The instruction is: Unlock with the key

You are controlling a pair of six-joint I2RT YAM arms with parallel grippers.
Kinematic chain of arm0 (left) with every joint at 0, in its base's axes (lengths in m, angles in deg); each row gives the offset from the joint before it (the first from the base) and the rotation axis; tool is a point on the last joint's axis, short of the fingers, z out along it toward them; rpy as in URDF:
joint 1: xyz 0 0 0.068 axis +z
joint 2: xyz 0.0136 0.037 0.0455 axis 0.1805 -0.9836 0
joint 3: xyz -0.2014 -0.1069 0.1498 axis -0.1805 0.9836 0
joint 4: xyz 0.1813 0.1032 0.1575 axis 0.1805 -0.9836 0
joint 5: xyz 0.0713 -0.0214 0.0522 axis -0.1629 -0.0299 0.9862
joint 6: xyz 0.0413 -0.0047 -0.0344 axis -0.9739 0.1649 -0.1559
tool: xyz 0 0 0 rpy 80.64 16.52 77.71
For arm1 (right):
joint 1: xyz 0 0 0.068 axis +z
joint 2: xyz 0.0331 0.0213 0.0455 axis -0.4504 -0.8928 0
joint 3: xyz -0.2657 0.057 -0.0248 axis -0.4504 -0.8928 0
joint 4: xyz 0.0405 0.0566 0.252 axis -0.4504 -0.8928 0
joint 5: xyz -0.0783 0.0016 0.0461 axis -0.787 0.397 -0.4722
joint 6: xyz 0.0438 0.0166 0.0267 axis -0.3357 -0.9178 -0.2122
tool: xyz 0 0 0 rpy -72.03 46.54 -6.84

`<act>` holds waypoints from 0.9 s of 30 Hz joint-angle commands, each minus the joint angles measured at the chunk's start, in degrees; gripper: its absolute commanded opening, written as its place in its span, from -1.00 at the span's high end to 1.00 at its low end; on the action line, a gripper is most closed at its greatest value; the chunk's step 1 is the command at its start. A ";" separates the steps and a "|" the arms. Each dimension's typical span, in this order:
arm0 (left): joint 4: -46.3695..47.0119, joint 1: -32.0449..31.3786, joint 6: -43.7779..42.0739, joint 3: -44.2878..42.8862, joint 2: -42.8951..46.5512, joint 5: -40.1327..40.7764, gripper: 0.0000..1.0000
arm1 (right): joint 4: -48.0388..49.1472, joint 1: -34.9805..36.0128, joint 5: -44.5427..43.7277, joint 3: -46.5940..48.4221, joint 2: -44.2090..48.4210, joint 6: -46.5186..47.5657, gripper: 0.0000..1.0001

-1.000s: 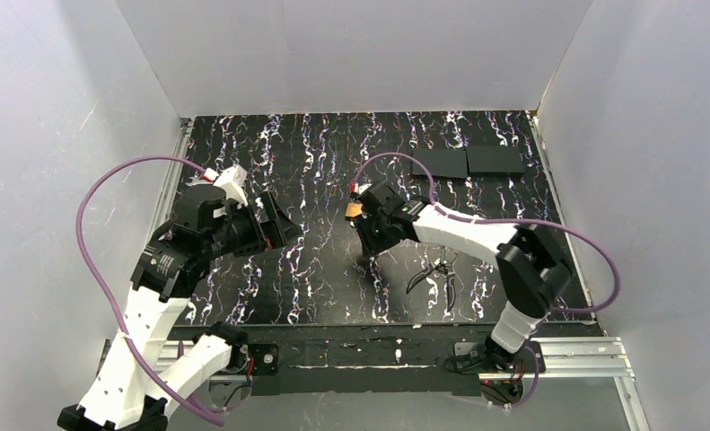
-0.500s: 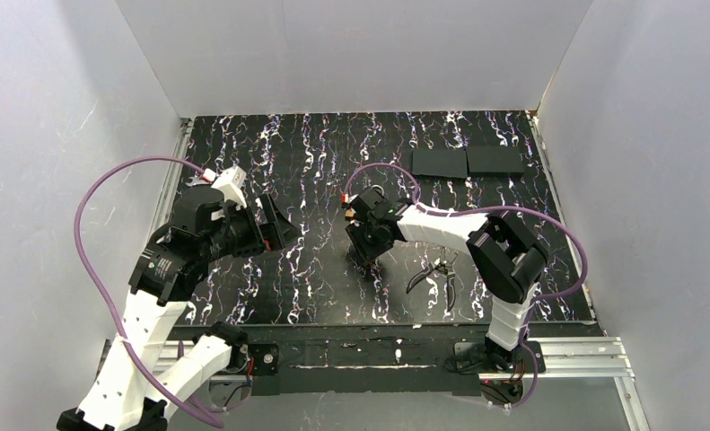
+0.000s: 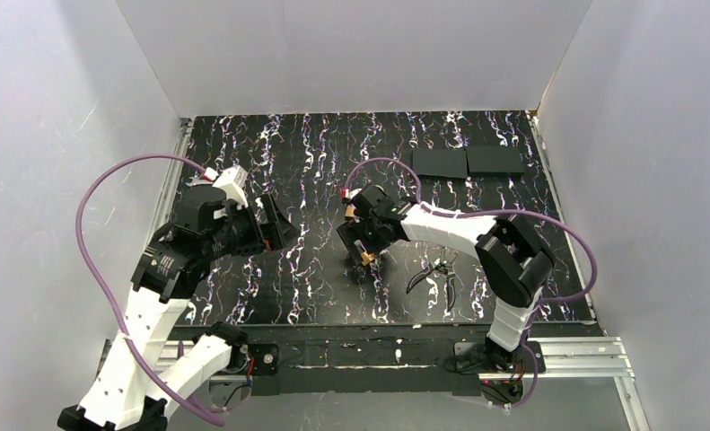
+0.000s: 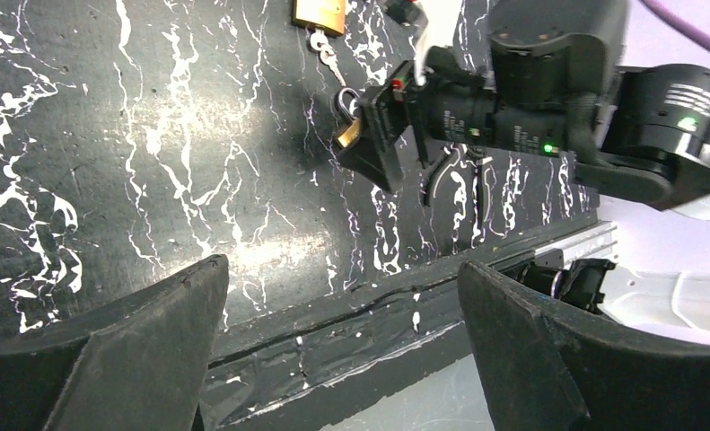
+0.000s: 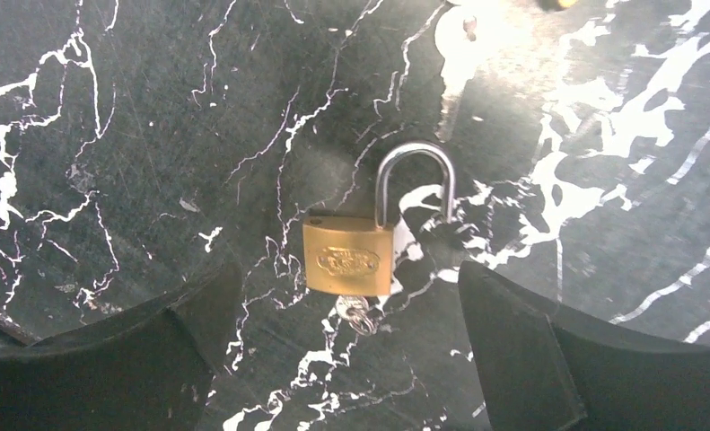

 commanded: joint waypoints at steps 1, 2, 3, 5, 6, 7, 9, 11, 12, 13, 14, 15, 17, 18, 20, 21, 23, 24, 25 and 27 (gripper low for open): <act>-0.08 0.29 -2.95 -2.45 -0.72 2.21 -0.97 | -2.34 0.12 -4.58 3.61 7.26 -0.05 -0.97; -0.17 0.25 -3.42 -2.84 -0.84 2.54 -0.97 | -2.74 0.12 -6.21 4.03 9.16 -0.24 -0.97; -0.33 0.28 -4.01 -3.19 -1.04 2.91 -0.97 | -3.20 0.12 -6.97 4.45 10.11 -0.44 -0.96; -0.65 0.29 -5.17 -3.76 -1.57 3.51 -0.97 | -3.97 0.12 -9.63 5.31 13.65 -1.28 -0.97; -0.75 0.29 -5.57 -4.07 -1.83 3.79 -0.97 | -4.71 0.12 -10.69 5.83 15.26 -1.85 -0.96; -0.79 0.28 -5.86 -4.38 -2.01 4.12 -0.97 | -5.38 0.12 -11.74 6.29 16.93 -2.29 -0.96; -0.80 0.27 -6.23 -4.96 -2.31 4.78 -0.97 | -6.03 0.12 -14.51 6.61 20.48 -4.03 -0.96; -0.67 0.29 -6.53 -5.24 -2.60 5.59 -0.97 | -6.98 0.10 -19.47 6.53 23.83 -8.06 -0.96; -0.64 0.29 -6.63 -5.44 -2.64 6.03 -0.97 | -8.42 0.12 -22.20 6.57 25.25 -10.38 -0.96; -0.57 0.29 -6.72 -5.40 -2.64 6.38 -0.97 | -9.79 0.12 -24.32 6.65 26.55 -12.44 -0.96; -0.44 0.29 -6.74 -5.29 -2.50 6.74 -0.97 | -11.15 0.12 -25.80 6.65 27.92 -13.76 -0.96; -0.33 0.29 -6.74 -5.20 -2.43 7.13 -0.97 | -12.45 0.12 -26.72 6.47 29.37 -15.05 -0.96; 0.03 0.29 -6.82 -4.74 -1.91 7.84 -0.97 | -14.08 0.12 -27.37 5.01 32.86 -16.97 -0.96; 0.10 0.29 -6.78 -4.45 -1.61 8.23 -0.97 | -14.51 0.12 -27.36 3.78 34.95 -17.90 -0.96; 0.34 0.29 -6.83 -3.79 -0.87 8.91 -0.96 | -14.43 0.12 -26.95 0.54 39.80 -19.42 -0.96; 0.42 0.29 -6.89 -3.42 -0.57 9.22 -0.96 | -13.85 0.12 -26.44 -1.54 42.61 -19.94 -0.96; 0.57 0.25 -6.84 -2.63 -0.15 9.68 -0.97 | -12.33 0.12 -26.44 -5.52 47.81 -21.71 -0.96; 0.71 0.28 -6.76 -2.20 0.01 9.70 -0.97 | -12.15 0.12 -27.10 -7.03 50.04 -23.08 -0.96; 0.80 0.29 -6.60 -1.91 0.13 9.75 -0.97 | -12.41 0.12 -28.00 -8.17 51.68 -24.55 -0.96; 1.11 0.27 -6.33 -1.56 0.19 9.74 -0.97 | -13.85 0.12 -29.70 -8.97 53.80 -27.03 -0.97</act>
